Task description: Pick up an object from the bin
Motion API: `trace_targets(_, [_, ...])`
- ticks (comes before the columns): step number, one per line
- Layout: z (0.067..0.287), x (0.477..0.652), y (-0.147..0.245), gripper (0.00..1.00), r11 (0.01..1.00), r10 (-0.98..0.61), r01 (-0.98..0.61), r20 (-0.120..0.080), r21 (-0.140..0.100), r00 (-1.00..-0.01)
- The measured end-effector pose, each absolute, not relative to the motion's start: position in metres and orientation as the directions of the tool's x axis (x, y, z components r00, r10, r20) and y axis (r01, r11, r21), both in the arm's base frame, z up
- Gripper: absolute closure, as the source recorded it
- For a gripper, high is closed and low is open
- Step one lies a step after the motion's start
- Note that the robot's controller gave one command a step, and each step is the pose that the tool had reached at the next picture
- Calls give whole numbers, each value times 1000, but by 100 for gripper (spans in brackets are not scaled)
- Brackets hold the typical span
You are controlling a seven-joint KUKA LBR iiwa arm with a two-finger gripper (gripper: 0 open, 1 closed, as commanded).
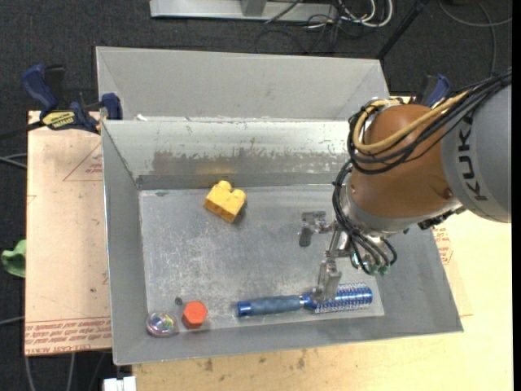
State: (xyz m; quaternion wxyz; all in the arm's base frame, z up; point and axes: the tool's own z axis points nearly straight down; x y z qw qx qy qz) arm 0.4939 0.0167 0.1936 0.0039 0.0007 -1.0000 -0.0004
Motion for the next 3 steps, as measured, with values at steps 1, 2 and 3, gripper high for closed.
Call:
trace_targets(1, [67,489,-9,0,997,80,80,-1,2,-997])
trace_targets(2, [145,510,0,0,999,-47,-47,-9,0,-999])
trace_targets(3, [72,487,-52,0,973,-231,-231,-20,-4,-973])
